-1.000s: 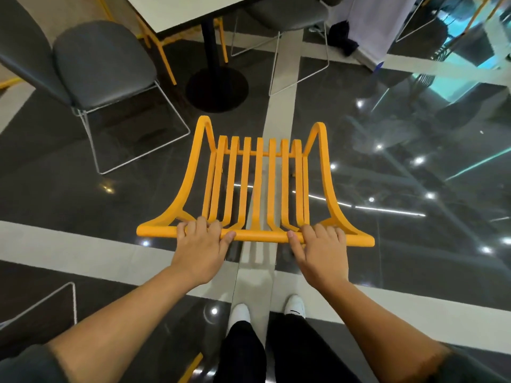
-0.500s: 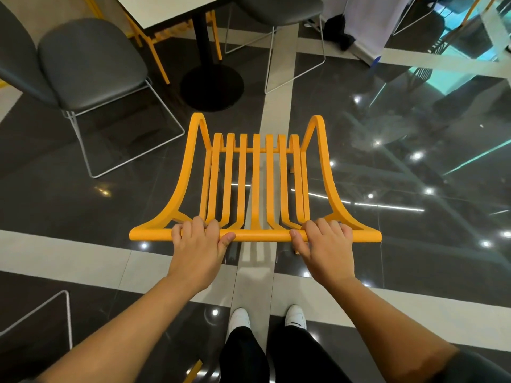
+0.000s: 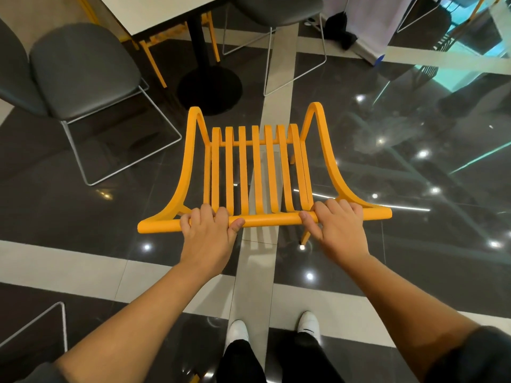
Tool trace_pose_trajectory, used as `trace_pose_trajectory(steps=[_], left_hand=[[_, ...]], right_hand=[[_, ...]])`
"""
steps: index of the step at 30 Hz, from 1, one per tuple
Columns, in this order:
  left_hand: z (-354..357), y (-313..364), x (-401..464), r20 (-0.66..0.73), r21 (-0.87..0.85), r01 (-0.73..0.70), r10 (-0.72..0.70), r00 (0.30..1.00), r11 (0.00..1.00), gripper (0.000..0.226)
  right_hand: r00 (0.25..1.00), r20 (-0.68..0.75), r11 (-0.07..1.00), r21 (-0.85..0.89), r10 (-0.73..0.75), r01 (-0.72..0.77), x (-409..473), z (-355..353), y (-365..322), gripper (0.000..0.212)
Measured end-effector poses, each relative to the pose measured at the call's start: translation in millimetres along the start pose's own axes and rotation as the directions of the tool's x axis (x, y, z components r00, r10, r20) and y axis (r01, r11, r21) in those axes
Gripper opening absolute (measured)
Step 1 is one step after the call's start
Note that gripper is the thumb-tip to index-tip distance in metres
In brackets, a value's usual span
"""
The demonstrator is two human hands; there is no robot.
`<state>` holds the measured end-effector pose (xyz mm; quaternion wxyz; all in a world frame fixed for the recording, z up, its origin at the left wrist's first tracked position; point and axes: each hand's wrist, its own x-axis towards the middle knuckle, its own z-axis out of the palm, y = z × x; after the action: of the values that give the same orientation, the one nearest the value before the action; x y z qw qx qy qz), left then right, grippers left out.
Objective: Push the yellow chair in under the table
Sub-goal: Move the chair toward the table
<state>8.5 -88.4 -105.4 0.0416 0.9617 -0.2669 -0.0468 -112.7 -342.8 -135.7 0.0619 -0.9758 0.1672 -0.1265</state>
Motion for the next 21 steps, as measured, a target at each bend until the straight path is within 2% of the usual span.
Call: trace_pose_trajectory(steps=[9, 16, 21], left_hand=[[6, 19, 68, -0.072, 0.011, 0.02, -0.019, 0.997, 1.0, 0.055], [1, 19, 129, -0.061, 0.011, 0.079, -0.079, 0.995, 0.997, 0.062], [-3, 2, 178, -0.083, -0.007, 0.104, -0.104, 0.991, 0.995, 0.056]], right_hand=[[0.992, 0.121, 0.998, 0.057, -0.027, 0.021, 80, 6, 39, 0.058], [0.984, 0.147, 0.994, 0.068, -0.098, 0.089, 156, 22, 53, 0.056], [0.978, 0.164, 0.99, 0.065, -0.131, 0.121, 218, 34, 48, 0.06]])
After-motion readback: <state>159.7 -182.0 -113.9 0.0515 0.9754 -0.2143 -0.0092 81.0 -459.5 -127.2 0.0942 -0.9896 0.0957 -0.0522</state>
